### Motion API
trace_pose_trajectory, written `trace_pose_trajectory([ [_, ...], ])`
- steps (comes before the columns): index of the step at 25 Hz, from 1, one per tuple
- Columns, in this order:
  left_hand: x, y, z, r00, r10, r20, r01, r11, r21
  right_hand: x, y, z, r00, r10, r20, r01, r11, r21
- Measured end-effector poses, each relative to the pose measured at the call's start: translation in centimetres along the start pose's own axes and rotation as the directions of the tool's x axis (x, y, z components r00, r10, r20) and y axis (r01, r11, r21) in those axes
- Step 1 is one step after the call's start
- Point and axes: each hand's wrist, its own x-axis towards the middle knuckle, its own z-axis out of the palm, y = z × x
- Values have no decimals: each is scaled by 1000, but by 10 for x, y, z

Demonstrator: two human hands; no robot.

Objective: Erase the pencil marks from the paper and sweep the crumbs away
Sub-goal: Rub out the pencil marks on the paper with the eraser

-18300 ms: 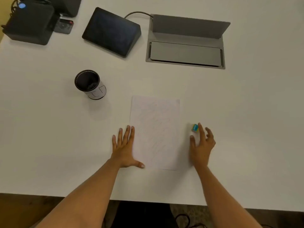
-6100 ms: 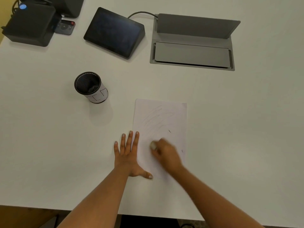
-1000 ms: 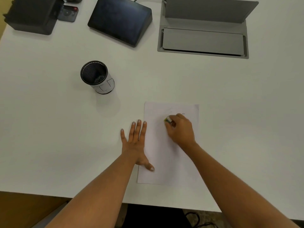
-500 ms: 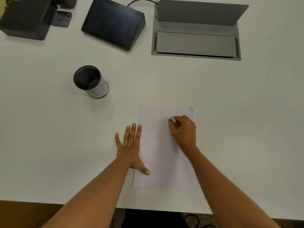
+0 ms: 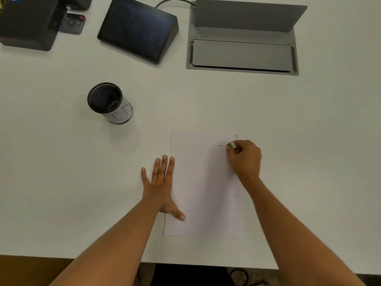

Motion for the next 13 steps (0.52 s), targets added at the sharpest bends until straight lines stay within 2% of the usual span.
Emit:
trace_pose_trajectory([
  [2,0,0,1,1000,2,3,-2,1000,1,-39,-22,14,988,-107,109,105,994,27],
  [4,-1,1,0,1000,-2,4,2,1000,8,-93,-37,28,890,-295,347,294,954,55],
  [5,-1,1,-1,1000,-6,8,6,1000,10,-102,-35,32,831,-371,414,384,922,56],
  [6,-1,1,-1,1000,-9,10,9,1000,9,-92,-29,32,819,-413,398,430,902,51],
  [7,-1,1,0,1000,-9,5,9,1000,5,-70,-22,29,860,-386,335,402,916,25],
  [9,1,0,-1,1000,-7,-3,7,1000,-4,-17,-11,16,963,-228,145,241,968,-76],
  [10,1,0,-1,1000,-6,3,6,1000,-8,3,-6,7,988,-142,58,147,985,-95],
  [12,0,0,0,1000,-1,-6,1,1000,-4,9,-4,3,998,-54,-35,52,997,-63],
  [13,0,0,1,1000,-1,-9,1,1000,-2,-8,-12,8,998,-52,-22,51,998,-39],
])
